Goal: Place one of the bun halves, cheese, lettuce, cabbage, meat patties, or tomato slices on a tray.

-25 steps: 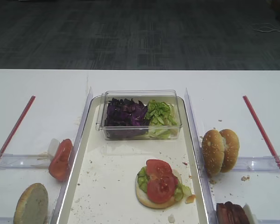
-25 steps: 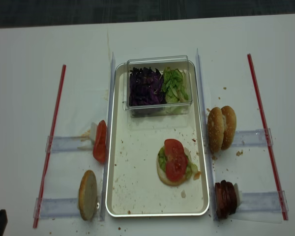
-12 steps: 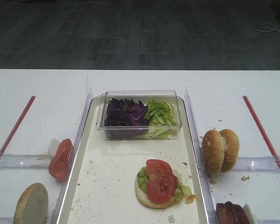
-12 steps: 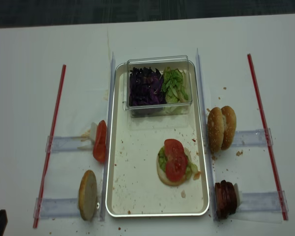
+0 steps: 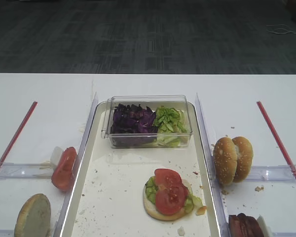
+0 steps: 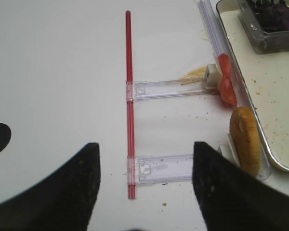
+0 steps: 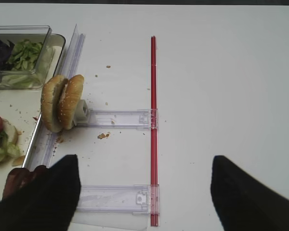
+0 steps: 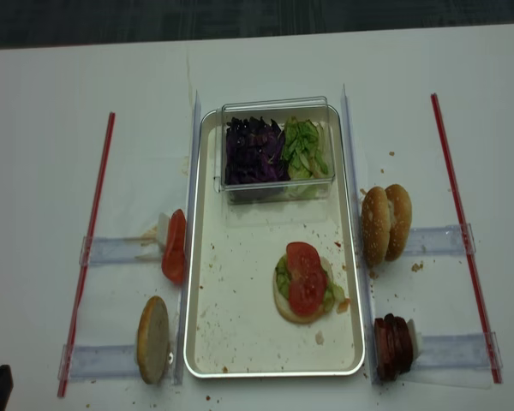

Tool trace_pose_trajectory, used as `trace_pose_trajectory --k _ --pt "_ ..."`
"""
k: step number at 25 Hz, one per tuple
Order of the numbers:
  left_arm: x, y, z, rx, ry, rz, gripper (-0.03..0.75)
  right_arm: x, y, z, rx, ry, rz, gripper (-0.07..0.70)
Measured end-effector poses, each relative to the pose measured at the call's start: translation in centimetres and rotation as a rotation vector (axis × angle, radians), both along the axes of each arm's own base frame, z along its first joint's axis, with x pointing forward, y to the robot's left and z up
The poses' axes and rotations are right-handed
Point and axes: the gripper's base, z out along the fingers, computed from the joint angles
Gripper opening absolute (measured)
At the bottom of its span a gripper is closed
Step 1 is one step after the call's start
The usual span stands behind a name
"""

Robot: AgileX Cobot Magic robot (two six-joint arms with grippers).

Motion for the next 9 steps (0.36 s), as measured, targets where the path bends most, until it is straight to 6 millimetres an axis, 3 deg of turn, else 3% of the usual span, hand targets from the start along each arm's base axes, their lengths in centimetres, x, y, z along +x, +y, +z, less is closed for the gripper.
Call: trace_pose_trajectory --k 9 --pt "0.00 0.00 0.00 0.000 0.000 0.000 0.421 0.00 0.00 0.00 0.000 0.000 0.000 0.590"
